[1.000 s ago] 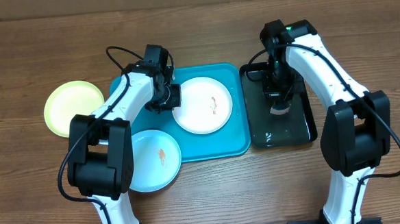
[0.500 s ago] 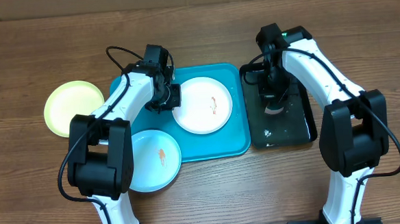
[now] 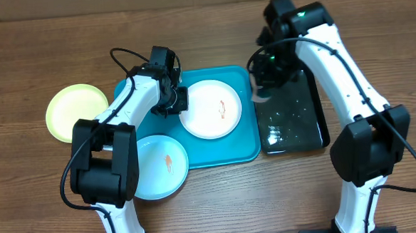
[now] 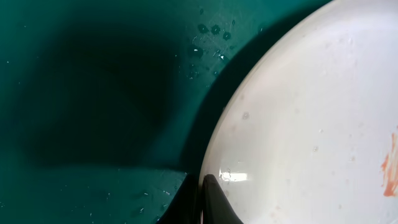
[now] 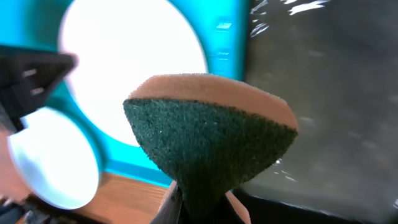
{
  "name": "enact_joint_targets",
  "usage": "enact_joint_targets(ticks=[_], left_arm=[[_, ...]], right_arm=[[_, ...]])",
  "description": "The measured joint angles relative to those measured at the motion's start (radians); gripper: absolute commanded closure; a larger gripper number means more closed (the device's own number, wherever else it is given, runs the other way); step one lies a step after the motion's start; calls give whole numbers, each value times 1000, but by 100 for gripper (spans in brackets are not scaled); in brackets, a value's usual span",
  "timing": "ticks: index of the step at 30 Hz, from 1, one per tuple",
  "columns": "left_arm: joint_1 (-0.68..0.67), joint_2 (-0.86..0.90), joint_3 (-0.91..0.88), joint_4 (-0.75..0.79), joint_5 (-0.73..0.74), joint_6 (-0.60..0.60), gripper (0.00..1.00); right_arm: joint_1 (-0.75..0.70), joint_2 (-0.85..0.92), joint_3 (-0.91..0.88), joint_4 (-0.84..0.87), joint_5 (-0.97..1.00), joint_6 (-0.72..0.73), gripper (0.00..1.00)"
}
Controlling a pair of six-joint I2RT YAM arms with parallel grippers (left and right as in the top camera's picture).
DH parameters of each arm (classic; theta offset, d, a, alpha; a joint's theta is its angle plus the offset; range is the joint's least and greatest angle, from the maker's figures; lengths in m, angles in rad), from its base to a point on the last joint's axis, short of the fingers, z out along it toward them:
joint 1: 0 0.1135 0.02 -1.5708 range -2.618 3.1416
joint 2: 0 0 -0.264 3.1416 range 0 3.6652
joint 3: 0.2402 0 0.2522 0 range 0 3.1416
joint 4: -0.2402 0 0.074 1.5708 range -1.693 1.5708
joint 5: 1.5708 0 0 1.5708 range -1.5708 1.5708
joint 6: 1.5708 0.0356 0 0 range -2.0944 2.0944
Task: Clean dirty plates on tray and stack at the side
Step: 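Carry the wet sponge with the right gripper onto the white plate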
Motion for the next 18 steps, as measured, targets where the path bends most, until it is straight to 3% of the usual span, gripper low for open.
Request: enact_joint_targets(ticks=[10, 18], left_arm=[[0, 0, 0, 0, 0, -3, 95], [0, 0, 0, 0, 0, -3, 95]], right_arm=[[214, 0, -16, 178, 32, 71, 96], [280, 13, -183, 379, 148, 129, 96]])
